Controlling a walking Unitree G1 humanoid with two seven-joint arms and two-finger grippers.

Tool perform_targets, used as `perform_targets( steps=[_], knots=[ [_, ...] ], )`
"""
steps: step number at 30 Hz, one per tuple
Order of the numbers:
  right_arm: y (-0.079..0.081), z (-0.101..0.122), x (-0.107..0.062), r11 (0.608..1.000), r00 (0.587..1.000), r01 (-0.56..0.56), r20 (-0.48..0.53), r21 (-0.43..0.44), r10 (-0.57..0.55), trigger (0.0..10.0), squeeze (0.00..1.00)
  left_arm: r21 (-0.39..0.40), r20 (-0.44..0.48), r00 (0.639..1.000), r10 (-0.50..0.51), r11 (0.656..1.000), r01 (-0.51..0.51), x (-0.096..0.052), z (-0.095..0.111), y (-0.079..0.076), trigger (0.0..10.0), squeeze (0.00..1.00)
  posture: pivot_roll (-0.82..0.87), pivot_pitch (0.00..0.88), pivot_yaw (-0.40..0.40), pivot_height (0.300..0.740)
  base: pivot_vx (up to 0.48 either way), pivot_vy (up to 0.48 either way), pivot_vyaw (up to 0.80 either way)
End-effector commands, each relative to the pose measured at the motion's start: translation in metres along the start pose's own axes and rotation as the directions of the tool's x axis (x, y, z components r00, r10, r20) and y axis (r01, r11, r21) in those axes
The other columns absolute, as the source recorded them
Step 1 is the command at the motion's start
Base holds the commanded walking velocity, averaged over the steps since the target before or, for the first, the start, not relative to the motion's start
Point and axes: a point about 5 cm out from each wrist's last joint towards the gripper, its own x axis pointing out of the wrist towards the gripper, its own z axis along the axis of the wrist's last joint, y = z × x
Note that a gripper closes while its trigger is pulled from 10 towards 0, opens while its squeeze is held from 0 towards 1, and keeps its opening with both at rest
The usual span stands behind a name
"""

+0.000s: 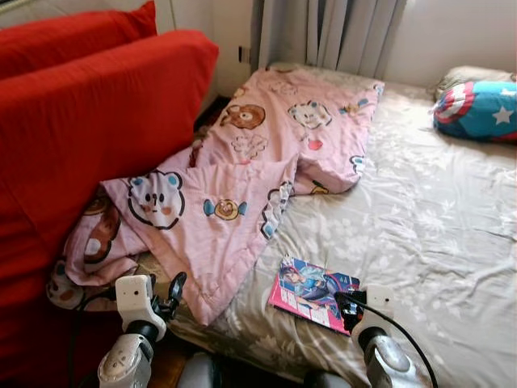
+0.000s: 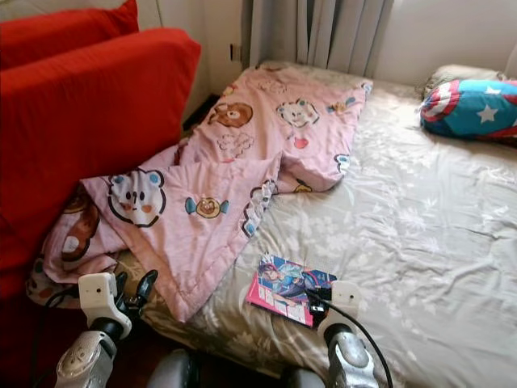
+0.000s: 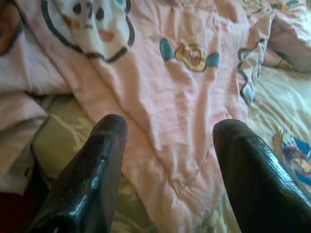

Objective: Clean up the room

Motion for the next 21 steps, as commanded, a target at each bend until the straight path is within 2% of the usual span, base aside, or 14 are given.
perform_targets(
  steps=[1,5,10,13,16,19,21],
  knots=[
    [-0.004,-0.003,-0.002,1.0,1.0,0.014,-0.01,0.009,-0.014,10.0,0.0,-0.015,-0.005,1.0,0.009,1.0,-0.009,-0.003,-0.001,-0.001,10.0,0.0,0.1,0.17,-0.065,0.622,0.0,0.0,0.0],
    [-0.008,-0.008,-0.005,0.999,0.999,0.036,-0.027,0.03,-0.036,10.0,0.0,-0.01,-0.017,1.0,0.02,1.0,-0.02,-0.019,-0.003,0.001,10.0,0.0,0.13,0.191,-0.065,0.622,0.0,0.0,0.0],
    [-0.006,-0.012,-0.004,0.999,0.997,0.038,-0.073,0.021,-0.036,10.0,0.0,0.001,-0.031,0.999,0.037,0.999,-0.037,-0.029,-0.005,0.006,10.0,0.0,0.13,0.21,-0.061,0.612,0.0,0.0,0.0],
    [-0.007,-0.011,-0.005,1.0,0.998,0.028,-0.051,0.011,-0.027,10.0,0.0,0.001,-0.037,0.998,0.04,0.999,-0.04,-0.034,-0.004,0.005,10.0,0.0,0.13,0.214,-0.059,0.592,0.0,0.0,0.0],
    [-0.009,-0.01,-0.006,0.999,0.999,0.032,-0.034,0.025,-0.031,10.0,0.0,0.002,-0.041,0.998,0.041,0.999,-0.041,-0.039,-0.003,0.005,10.0,0.0,0.13,0.226,-0.06,0.592,0.0,0.0,0.0],
    [-0.012,-0.009,-0.005,0.995,0.998,0.053,-0.045,0.082,-0.05,10.0,0.0,0.005,-0.045,0.998,0.043,0.999,-0.043,-0.042,-0.002,0.003,10.0,0.0,0.14,0.232,-0.058,0.592,0.0,0.0,0.0],
    [-0.011,-0.008,-0.003,0.98,0.998,0.058,-0.05,0.192,-0.049,10.0,0.0,0.008,-0.051,0.998,0.044,0.999,-0.044,-0.044,-0.002,0.003,10.0,0.0,0.14,0.239,-0.056,0.592,0.0,0.0,0.0]
  ],
)
